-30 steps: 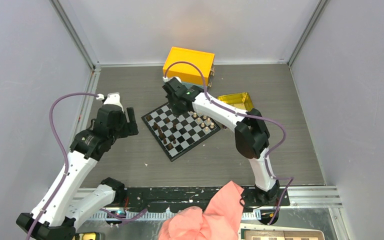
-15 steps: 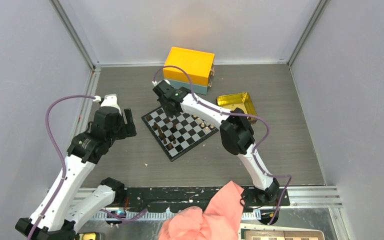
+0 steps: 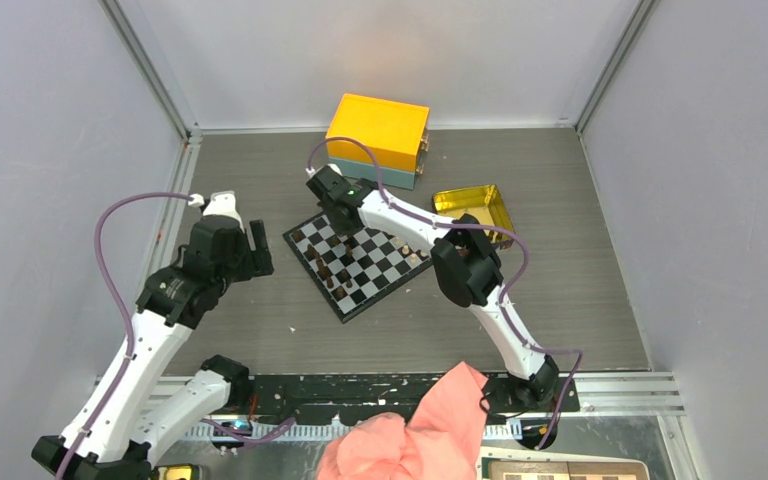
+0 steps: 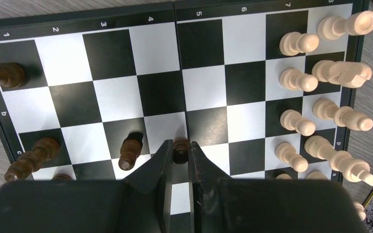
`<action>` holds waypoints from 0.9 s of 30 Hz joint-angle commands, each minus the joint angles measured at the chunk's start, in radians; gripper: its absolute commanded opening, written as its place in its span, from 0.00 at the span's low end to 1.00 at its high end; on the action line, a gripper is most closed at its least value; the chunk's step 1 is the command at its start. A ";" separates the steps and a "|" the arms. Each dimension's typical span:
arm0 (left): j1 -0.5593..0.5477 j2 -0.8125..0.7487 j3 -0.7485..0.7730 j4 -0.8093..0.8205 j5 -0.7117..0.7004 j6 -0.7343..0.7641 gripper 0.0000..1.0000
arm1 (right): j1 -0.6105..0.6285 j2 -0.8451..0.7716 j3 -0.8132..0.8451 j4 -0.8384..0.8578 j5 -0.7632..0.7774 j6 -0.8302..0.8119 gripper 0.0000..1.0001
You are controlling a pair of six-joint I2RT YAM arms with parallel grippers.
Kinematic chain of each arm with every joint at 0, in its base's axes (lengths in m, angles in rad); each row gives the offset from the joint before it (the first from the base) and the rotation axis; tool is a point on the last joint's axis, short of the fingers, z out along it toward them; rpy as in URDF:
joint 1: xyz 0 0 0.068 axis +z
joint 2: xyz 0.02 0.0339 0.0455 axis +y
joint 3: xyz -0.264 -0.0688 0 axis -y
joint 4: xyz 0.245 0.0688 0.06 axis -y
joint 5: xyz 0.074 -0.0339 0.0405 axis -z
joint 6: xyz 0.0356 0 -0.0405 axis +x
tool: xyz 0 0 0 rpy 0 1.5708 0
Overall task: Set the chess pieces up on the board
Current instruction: Place the chess piece on the chessboard.
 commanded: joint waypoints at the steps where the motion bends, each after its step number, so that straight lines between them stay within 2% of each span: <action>1: 0.004 0.004 -0.005 0.036 -0.006 0.015 0.79 | -0.005 -0.018 -0.004 0.065 0.022 -0.011 0.03; 7: 0.005 0.009 -0.012 0.048 -0.009 0.017 0.86 | -0.006 -0.020 -0.016 0.066 0.017 -0.010 0.30; 11: 0.004 0.018 -0.013 0.062 -0.003 0.017 0.86 | -0.005 -0.036 -0.027 0.069 0.020 -0.010 0.36; 13: 0.004 0.027 -0.011 0.071 0.001 0.017 0.86 | -0.007 -0.049 -0.031 0.068 0.019 -0.009 0.44; 27: 0.004 0.206 0.093 0.201 0.047 0.067 0.86 | -0.075 -0.280 -0.097 0.122 0.013 0.027 0.44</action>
